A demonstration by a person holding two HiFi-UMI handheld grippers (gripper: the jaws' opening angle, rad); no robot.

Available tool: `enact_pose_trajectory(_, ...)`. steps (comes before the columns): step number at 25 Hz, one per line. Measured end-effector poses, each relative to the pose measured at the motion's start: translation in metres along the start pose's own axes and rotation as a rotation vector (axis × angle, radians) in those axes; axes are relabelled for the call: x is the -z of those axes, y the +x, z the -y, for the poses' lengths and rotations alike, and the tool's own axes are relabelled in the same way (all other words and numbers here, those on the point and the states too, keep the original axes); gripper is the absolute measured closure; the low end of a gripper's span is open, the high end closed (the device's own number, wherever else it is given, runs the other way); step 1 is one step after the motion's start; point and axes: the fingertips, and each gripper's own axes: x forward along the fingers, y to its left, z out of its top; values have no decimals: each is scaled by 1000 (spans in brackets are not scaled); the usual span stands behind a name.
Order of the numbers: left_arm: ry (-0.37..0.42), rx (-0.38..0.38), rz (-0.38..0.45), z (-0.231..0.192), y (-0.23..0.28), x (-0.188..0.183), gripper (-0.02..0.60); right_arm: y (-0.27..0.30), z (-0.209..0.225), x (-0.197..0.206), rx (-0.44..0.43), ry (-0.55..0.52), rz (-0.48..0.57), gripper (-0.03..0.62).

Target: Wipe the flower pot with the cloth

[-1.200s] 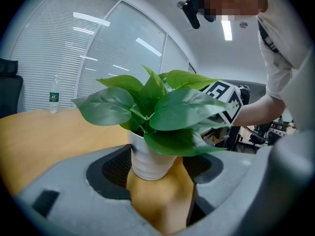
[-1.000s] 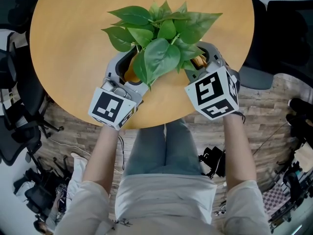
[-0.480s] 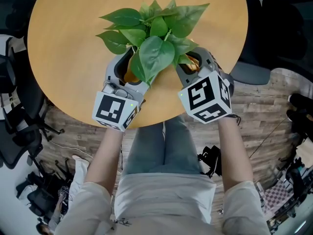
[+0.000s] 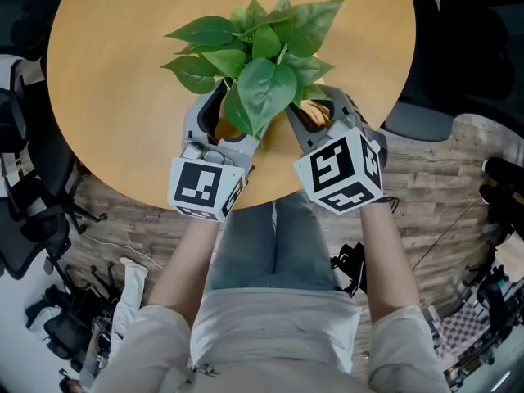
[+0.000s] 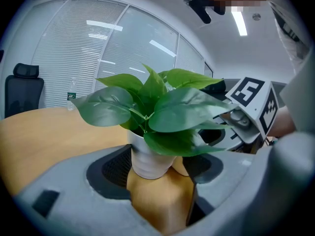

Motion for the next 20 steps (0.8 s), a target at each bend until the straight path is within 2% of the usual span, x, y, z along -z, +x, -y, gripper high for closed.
enact_pose_trajectory(14,-42,-62,2,3,2,-1,252,-1,-25,-1,-42,-7,5,502)
enact_pose_trajectory(20,-17,-24,-18,3,1,1,250,-1,-23,0,-42,10,9,502)
